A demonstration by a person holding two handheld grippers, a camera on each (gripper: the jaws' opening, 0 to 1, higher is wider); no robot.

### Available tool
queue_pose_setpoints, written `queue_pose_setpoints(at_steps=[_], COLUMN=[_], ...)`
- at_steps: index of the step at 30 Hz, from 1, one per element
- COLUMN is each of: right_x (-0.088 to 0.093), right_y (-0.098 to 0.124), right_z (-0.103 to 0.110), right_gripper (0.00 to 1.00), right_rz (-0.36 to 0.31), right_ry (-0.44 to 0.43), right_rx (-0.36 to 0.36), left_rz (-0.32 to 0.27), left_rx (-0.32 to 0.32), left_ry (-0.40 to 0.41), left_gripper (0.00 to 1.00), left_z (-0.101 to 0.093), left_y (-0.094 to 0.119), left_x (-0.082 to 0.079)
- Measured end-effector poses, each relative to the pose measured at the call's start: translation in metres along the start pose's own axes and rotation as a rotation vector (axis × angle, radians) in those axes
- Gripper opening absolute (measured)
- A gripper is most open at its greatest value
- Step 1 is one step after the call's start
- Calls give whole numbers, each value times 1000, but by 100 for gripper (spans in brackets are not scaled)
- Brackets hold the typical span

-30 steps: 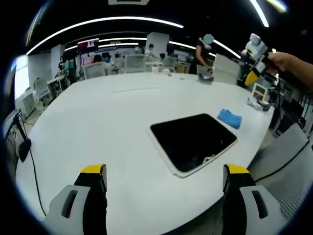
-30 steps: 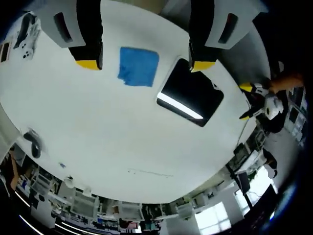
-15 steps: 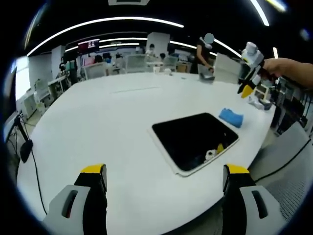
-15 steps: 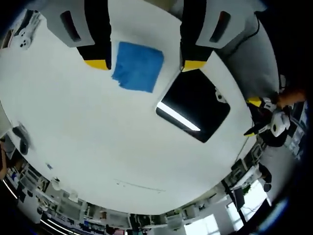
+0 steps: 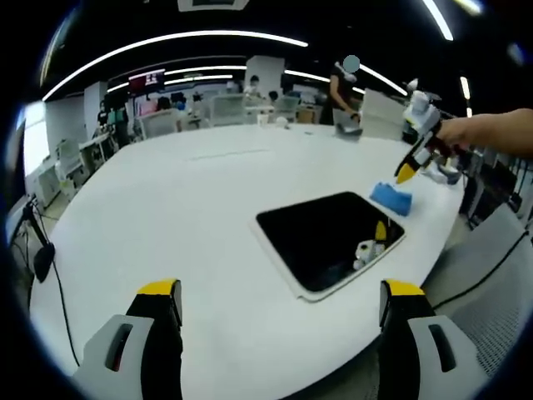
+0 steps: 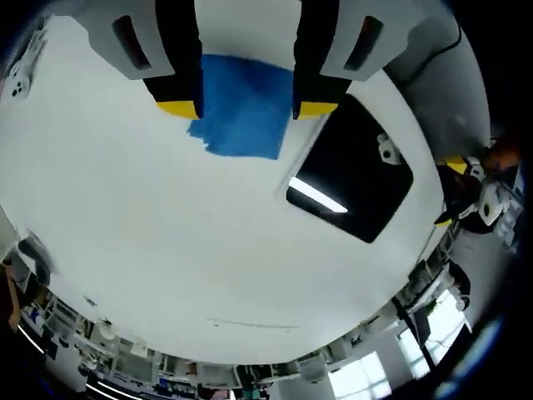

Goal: Wipe the mirror surface with the cleaning cloth until all visible marks leave the cleaned area.

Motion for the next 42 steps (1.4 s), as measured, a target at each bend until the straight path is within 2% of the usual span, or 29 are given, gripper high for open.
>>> queue_pose_setpoints(at_steps=[7,9,10,14,16,19,22,25,28,32,34,35,38,42], right_x=[9,9,7,4,1,2,6,11,11,12,10,10,9,10], right_y=[-15,-16,-15,-21,-22,-25,-29,-34,-33,-35,-36,-36,-37,-37], right_z=[0,3,5,6,8,9,12,16,14,12,12,11,8,12], right_gripper=[33,29,28,26,23,22,21,23,15,10,7,6,5,4], right_rz=[11,6,-19,-16,-14,-17,11,19,17,15,22,20,43,32], right_ry=[7,10,22,22,-19,1,31,24,41,8,29,48,-8,21], right_rx=[11,15,17,59,31,64,84,70,105,125,137,139,130,149], left_rz=[13,27,30,33,33,33,29,34,33,35,35,33,30,36], left_rx=[-6,-2,2,27,27,27,23,21,19,17,14,12,9,3], left_ry=[13,19,20,15,-24,-4,5,7,10,12,4,5,10,23], left_gripper=[99,99,99,99,99,99,99,99,99,99,99,99,99,99], left_z=[0,0,-1,-2,-4,-3,-2,-2,-2,-2,-2,-1,-1,0], left_y=[0,0,0,-1,-1,-1,-1,0,0,-1,0,0,0,0], left_x=[1,2,3,3,1,2,3,3,3,3,3,3,3,4])
Point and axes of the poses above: the point that each gripper's makers call its tool centre point, and the gripper's own axes: y roughly backward along the fingers, z roughly to its left, x roughly out of its underside, the point moved 10 cm from there along y, roughly backward along the fingers, and after that the axes turned 15 degrees about x, right-handed, at the moved point
